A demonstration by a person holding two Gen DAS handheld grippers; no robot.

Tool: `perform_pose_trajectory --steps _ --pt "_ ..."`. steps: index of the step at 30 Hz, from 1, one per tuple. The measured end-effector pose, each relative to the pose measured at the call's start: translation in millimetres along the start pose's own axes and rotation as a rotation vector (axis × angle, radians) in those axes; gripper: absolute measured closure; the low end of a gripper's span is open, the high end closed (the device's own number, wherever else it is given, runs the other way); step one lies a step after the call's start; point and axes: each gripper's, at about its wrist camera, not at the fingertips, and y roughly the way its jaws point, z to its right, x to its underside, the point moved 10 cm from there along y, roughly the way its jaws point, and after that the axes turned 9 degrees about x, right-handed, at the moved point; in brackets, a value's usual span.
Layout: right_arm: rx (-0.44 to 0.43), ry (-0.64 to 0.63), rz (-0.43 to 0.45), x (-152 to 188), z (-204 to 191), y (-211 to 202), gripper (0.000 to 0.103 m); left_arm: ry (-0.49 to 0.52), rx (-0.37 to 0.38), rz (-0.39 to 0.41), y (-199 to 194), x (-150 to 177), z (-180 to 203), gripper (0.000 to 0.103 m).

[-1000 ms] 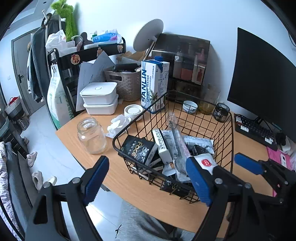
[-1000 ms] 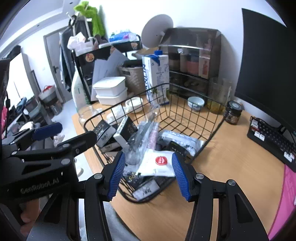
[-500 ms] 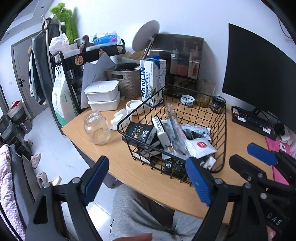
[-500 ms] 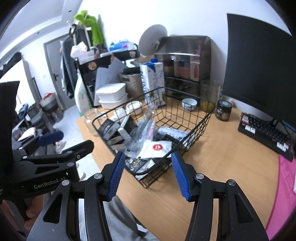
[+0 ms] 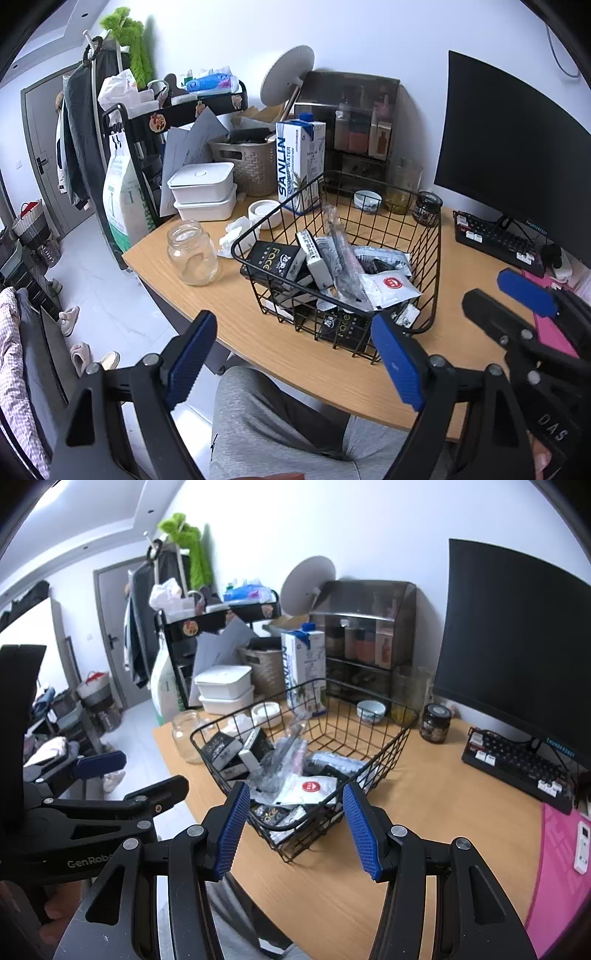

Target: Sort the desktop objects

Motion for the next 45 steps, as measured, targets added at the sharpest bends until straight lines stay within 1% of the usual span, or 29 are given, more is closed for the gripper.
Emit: perform_pose_trajectory --steps 8,45 --pt "-0.015 -0.004 -0.021 6 -4 9 0.050 -0.019 -0.010 -0.013 6 0 -10 0.017" --pt "-0.016 -0.017 -0.036 10 -8 13 0.050 -0.011 -0.015 -0.024 9 3 -10 0.017"
